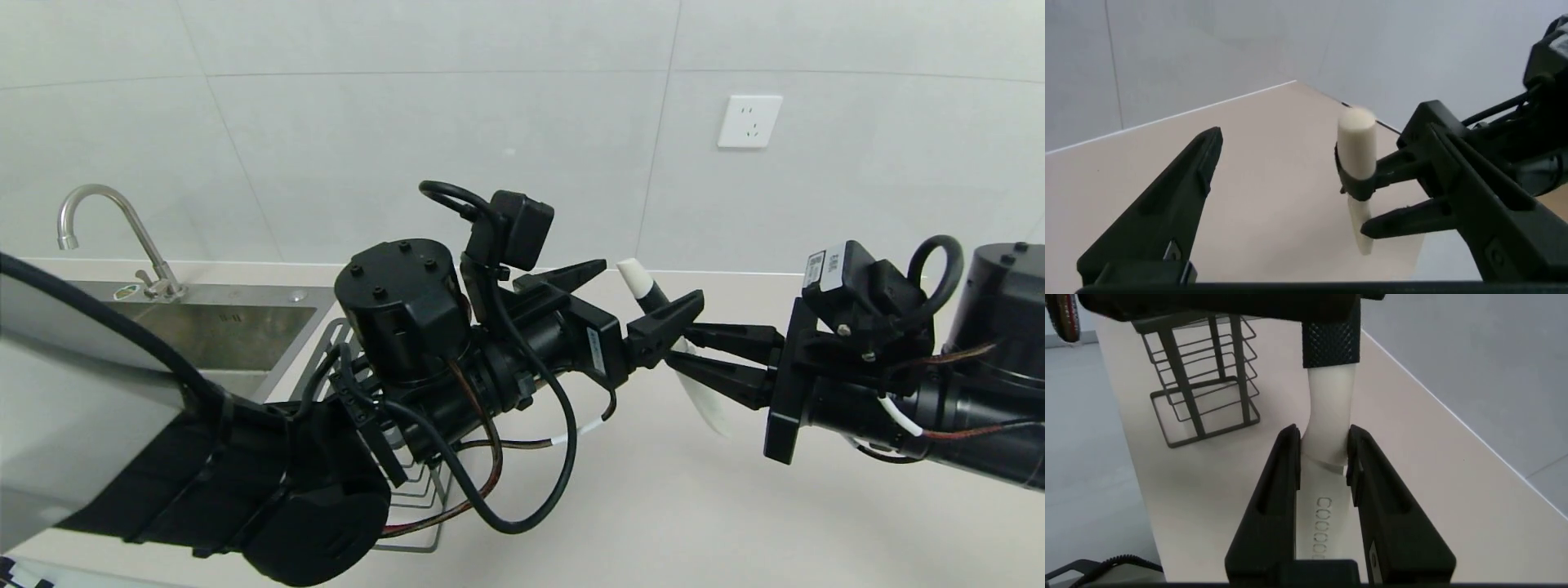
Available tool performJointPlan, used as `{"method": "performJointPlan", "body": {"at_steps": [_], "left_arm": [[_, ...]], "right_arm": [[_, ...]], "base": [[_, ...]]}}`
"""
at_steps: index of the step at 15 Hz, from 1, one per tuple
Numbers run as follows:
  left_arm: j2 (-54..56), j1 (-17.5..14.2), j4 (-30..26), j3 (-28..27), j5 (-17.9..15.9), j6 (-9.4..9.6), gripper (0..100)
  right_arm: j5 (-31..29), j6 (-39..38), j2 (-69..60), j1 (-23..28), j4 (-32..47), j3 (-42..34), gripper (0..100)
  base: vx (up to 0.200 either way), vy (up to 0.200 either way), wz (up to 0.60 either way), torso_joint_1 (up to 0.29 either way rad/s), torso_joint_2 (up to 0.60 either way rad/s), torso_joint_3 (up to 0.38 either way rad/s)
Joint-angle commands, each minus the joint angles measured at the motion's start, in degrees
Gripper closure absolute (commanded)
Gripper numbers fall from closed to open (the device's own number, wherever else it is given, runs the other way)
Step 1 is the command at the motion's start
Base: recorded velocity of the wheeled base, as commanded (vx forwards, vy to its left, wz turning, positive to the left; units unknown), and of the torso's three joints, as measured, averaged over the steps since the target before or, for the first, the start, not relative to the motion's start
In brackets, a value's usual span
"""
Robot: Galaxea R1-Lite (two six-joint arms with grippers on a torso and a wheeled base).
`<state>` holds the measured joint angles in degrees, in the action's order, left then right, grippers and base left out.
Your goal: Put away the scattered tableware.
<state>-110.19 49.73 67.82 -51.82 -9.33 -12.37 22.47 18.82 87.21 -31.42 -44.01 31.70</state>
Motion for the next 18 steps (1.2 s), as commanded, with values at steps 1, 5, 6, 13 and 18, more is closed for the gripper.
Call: {"method": "performJointPlan", "body": {"at_steps": [1, 5, 6, 13, 18], "left_arm": [[-1.8, 0.7, 0.2, -0.9, -0.1, -0.28, 0], [-3.6, 2.7, 3.8, -2.1, -0.3, -1.16, 0], [-3.8, 2.8, 3.8, -2.3, -0.3, -1.25, 0], [-4.2, 4.5, 6.5, -3.5, -0.4, -1.25, 100], [-4.1, 4.5, 7.3, -3.4, -0.1, -1.16, 100]], "right_arm": [[0.0, 0.0, 0.0, 0.0, -0.2, 0.1, 100], [0.0, -0.1, 0.0, 0.0, -0.3, 0.1, 100], [0.0, -0.1, 0.0, 0.0, -0.3, 0.1, 100], [0.0, -0.2, 0.2, 0.7, -0.3, 2.9, 100], [-0.1, -0.2, -0.7, 2.7, -0.2, 1.3, 0]], "base": [[0.0, 0.0, 0.0, 0.0, 0.0, 0.0], [0.0, 0.0, 0.0, 0.0, 0.0, 0.0], [0.0, 0.0, 0.0, 0.0, 0.0, 0.0], [0.0, 0.0, 0.0, 0.0, 0.0, 0.0], [0.0, 0.0, 0.0, 0.0, 0.0, 0.0]]}}
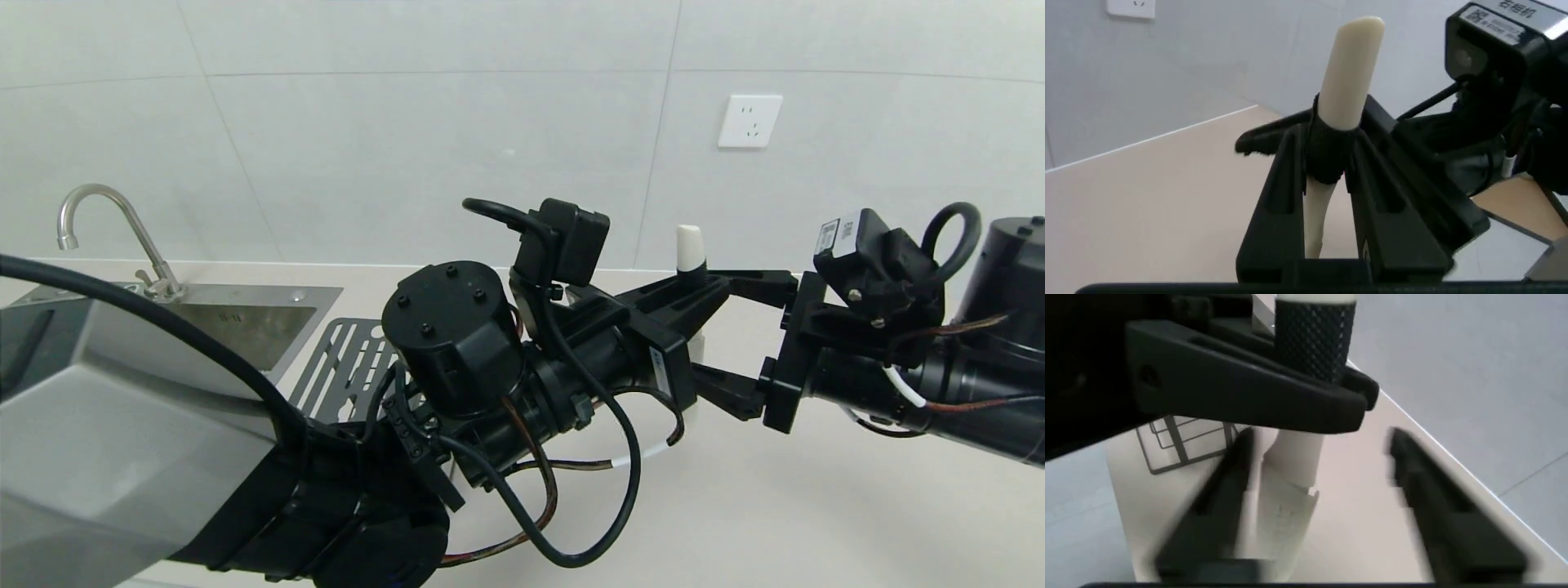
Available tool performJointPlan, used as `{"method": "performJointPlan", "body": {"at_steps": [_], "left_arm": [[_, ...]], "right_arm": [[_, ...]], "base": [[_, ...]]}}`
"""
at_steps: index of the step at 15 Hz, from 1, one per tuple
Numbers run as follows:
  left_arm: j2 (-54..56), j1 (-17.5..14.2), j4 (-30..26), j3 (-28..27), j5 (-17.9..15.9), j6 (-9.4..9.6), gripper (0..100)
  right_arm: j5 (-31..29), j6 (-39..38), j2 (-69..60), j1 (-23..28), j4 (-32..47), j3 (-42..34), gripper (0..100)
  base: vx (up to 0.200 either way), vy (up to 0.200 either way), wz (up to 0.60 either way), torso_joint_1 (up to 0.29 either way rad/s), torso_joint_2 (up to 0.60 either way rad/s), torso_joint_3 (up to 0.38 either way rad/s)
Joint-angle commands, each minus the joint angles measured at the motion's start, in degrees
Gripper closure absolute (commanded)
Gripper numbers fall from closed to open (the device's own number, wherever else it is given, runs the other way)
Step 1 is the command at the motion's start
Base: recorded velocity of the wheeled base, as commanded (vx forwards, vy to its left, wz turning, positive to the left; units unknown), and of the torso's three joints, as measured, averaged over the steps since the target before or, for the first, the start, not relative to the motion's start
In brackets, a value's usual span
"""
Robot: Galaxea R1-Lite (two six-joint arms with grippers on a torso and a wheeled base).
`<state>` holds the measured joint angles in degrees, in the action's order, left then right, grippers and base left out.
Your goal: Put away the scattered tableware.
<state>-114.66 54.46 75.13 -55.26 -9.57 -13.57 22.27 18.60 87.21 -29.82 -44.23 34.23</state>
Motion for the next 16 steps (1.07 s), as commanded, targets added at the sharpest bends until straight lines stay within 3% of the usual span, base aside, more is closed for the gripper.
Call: {"method": "performJointPlan", "body": {"at_steps": [1, 4, 7, 10, 11, 14, 16], "left_arm": [[0.4, -0.3, 0.0, 0.1, 0.3, 0.03, 100], [0.5, -0.8, -0.2, 0.1, 0.9, 0.21, 100], [0.8, -2.2, -0.2, 0.5, 3.7, 0.38, 100], [3.3, -3.7, -0.8, 1.0, 3.7, 2.58, 100], [6.5, -4.2, -1.0, 2.9, 3.7, 3.9, 100], [14.4, -4.3, -3.5, 9.5, 3.7, 5.04, 100], [17.3, -5.1, -3.6, 11.1, 3.7, 5.13, 100]], "right_arm": [[0.1, 0.1, -2.5, 1.3, -0.2, -3.4, 0], [0.1, 0.2, -9.6, 3.5, -0.1, -11.6, 0], [-0.1, 0.5, -19.4, 8.5, -0.7, -17.3, 0], [-0.3, 0.4, -31.8, 14.3, -2.0, -22.0, 0], [-0.3, 0.0, -42.0, 19.2, -1.2, -24.8, 0], [-1.7, -0.9, -59.7, 25.8, 7.8, -26.6, 0], [-2.6, -2.6, -67.4, 27.3, 14.5, -28.4, 0]], "base": [[0.0, 0.0, 0.0, 0.0, 0.0, 0.0], [0.0, 0.0, 0.0, 0.0, 0.0, 0.0], [0.0, 0.0, 0.0, 0.0, 0.0, 0.0], [0.0, 0.0, 0.0, 0.0, 0.0, 0.0], [0.0, 0.0, 0.0, 0.0, 0.0, 0.0], [0.0, 0.0, 0.0, 0.0, 0.0, 0.0], [0.0, 0.0, 0.0, 0.0, 0.0, 0.0]]}}
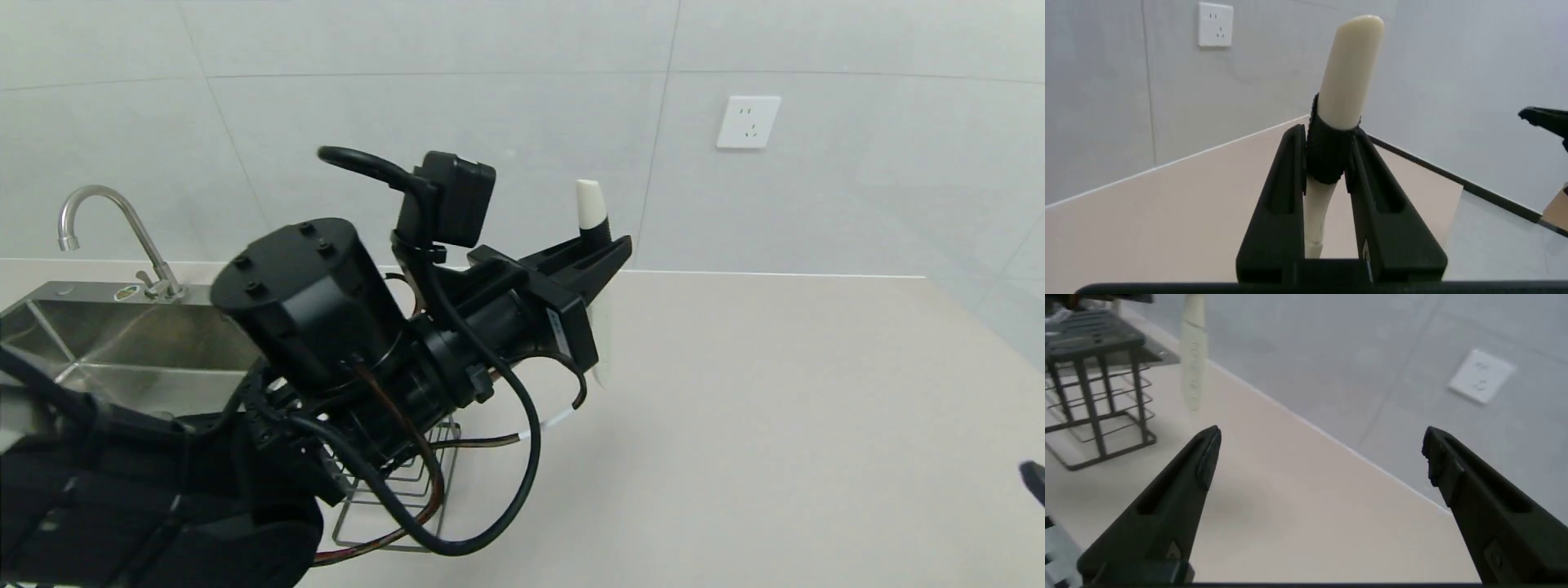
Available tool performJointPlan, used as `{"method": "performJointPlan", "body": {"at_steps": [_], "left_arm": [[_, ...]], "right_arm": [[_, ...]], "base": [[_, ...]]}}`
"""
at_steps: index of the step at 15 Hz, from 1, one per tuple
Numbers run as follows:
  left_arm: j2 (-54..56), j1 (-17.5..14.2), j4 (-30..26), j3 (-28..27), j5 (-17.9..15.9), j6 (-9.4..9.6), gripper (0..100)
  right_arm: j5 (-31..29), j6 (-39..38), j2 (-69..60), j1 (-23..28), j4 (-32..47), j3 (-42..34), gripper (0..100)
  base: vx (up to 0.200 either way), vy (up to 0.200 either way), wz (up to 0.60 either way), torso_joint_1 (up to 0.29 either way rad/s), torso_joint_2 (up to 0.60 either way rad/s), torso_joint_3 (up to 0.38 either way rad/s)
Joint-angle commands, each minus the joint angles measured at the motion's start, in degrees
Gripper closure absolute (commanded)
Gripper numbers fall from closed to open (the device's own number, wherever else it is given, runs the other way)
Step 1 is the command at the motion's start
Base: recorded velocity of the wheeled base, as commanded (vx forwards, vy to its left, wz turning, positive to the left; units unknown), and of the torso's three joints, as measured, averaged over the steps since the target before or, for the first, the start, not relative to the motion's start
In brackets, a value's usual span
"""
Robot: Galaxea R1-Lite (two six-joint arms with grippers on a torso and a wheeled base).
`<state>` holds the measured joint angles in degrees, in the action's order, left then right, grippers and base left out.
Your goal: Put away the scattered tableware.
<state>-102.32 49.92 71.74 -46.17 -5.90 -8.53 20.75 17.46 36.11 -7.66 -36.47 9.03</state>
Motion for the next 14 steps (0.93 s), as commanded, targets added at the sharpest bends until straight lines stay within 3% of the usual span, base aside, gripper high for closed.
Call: {"method": "performJointPlan", "body": {"at_steps": [1, 5, 9, 14], "left_arm": [[5.5, -1.1, -0.2, 2.5, 0.0, 0.1, 100], [5.8, -2.5, 0.2, 3.4, 0.0, 0.1, 100], [7.5, -2.5, 0.3, 5.4, 0.0, 0.1, 100], [10.0, -4.2, 0.3, 7.2, -0.1, 0.18, 100]], "right_arm": [[-1.8, -2.0, -19.5, 5.5, 9.3, -4.7, 0], [-8.2, -7.2, -30.8, 10.6, 20.9, -9.0, 0], [-7.3, -7.1, -35.3, 7.6, 31.1, -9.0, 0], [-11.4, -14.1, -35.7, 7.7, 33.0, -9.0, 0]], "base": [[0.0, 0.0, 0.0, 0.0, 0.0, 0.0], [0.0, 0.0, 0.0, 0.0, 0.0, 0.0], [0.0, 0.0, 0.0, 0.0, 0.0, 0.0], [0.0, 0.0, 0.0, 0.0, 0.0, 0.0]]}}
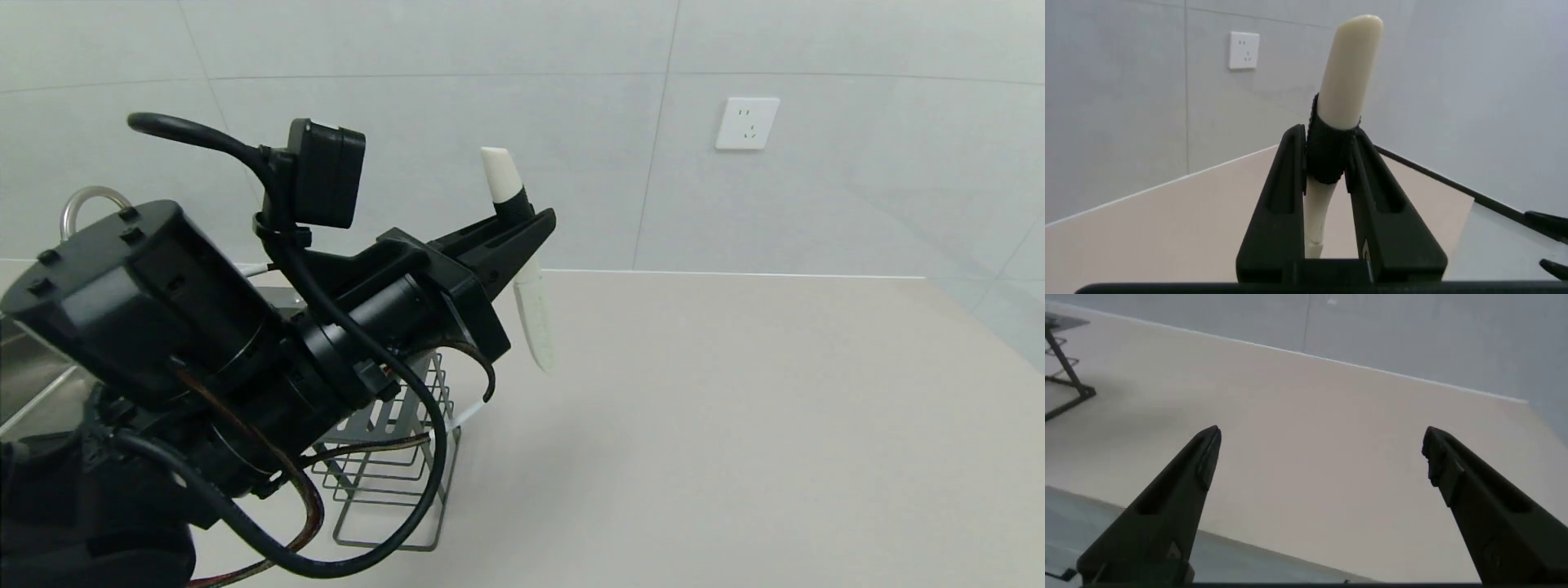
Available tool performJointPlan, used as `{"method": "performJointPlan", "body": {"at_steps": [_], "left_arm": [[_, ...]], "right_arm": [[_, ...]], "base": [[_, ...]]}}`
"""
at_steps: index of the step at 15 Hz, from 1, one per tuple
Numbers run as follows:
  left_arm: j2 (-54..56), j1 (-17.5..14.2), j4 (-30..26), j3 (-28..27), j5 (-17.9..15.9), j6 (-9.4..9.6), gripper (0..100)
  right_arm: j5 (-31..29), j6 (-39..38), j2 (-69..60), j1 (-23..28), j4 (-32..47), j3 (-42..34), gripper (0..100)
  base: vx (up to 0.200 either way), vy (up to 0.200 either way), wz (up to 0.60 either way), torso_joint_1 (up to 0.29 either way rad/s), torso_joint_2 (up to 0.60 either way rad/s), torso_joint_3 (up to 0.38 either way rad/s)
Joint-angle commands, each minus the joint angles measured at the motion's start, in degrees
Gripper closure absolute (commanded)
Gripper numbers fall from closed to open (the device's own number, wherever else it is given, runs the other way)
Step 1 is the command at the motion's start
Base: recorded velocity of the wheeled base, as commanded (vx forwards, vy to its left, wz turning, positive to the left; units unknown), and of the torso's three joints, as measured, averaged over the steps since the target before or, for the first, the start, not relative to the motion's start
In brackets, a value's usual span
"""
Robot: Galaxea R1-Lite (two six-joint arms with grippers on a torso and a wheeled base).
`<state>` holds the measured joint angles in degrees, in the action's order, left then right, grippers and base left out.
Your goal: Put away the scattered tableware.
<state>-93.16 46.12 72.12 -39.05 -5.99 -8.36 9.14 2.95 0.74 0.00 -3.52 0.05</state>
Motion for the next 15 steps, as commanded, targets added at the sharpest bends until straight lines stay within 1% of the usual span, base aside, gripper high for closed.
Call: {"method": "performJointPlan", "body": {"at_steps": [1, 2, 3, 4, 5, 6, 7, 8, 9, 11, 12, 13, 14, 15], "left_arm": [[1.8, -0.8, 0.0, 0.5, 0.0, 0.01, 100], [3.2, -0.9, 0.0, 1.3, -0.1, 0.01, 100], [4.9, -0.8, 0.1, 2.2, -0.2, 0.1, 100], [5.8, -0.8, 0.1, 2.3, -0.2, 0.19, 100], [7.0, -0.9, 0.1, 3.3, -0.3, 0.98, 100], [8.0, -0.9, -0.3, 4.0, -0.5, 1.07, 100], [8.4, -2.2, -0.8, 4.0, -0.7, 0.98, 100], [8.6, -4.3, -1.4, 3.6, -0.8, 1.24, 100], [9.2, -6.1, -3.9, 1.4, -0.7, 1.42, 100], [11.2, -5.9, -9.8, -2.4, -0.7, 3.27, 100], [12.5, -5.8, -15.3, -4.7, -0.6, 6.17, 100], [12.5, -5.8, -17.8, -6.7, -0.4, 6.96, 100], [11.9, -5.7, -19.5, -9.6, -0.2, 7.22, 100], [10.9, -5.4, -20.0, -10.8, 0.0, 7.66, 100]], "right_arm": [[-1.0, -2.5, -0.3, 0.0, 0.3, 0.0, 0], [-4.0, -3.2, -0.2, 0.0, 1.8, 0.0, 0], [-5.7, -3.2, -0.2, 0.0, 3.9, 0.0, 0], [-5.5, -3.2, -0.2, 0.0, 3.4, 0.0, 0], [-5.5, -3.2, -0.2, 0.0, 3.5, 0.0, 0], [-5.5, -3.2, -0.2, 0.0, 3.5, 0.0, 0], [-5.5, -3.2, -0.2, 0.0, 3.5, 0.0, 0], [-5.5, -3.2, -0.2, 0.0, 3.5, 0.0, 0], [-5.5, -3.2, -0.2, 0.0, 3.5, 0.0, 0], [-5.5, -3.2, -0.2, 0.0, 3.5, 0.0, 0], [-5.5, -3.1, -0.2, 0.0, 3.5, 0.0, 0], [-5.5, -3.1, -0.2, 0.0, 3.5, 0.0, 0], [-5.5, -3.1, -0.2, -0.1, 3.5, 0.0, 0], [-5.5, -3.2, -0.2, 0.0, 3.5, 0.0, 0]], "base": [[0.0, 0.0, 0.0, 0.0, 0.0, 0.0], [0.0, 0.0, 0.0, 0.0, 0.0, 0.0], [0.0, 0.0, 0.0, 0.0, 0.0, 0.0], [0.0, 0.0, 0.0, 0.0, 0.0, 0.0], [0.0, 0.0, 0.0, 0.0, 0.0, 0.0], [0.0, 0.0, 0.0, 0.0, 0.0, 0.0], [0.0, 0.0, 0.0, 0.0, 0.0, 0.0], [0.0, 0.0, 0.0, 0.0, 0.0, 0.0], [0.0, 0.0, 0.0, 0.0, 0.0, 0.0], [0.0, 0.0, 0.0, 0.0, 0.0, 0.0], [0.0, 0.0, 0.0, 0.0, 0.0, 0.0], [0.0, 0.0, 0.0, 0.0, 0.0, 0.0], [0.0, 0.0, 0.0, 0.0, 0.0, 0.0], [0.0, 0.0, 0.0, 0.0, 0.0, 0.0]]}}
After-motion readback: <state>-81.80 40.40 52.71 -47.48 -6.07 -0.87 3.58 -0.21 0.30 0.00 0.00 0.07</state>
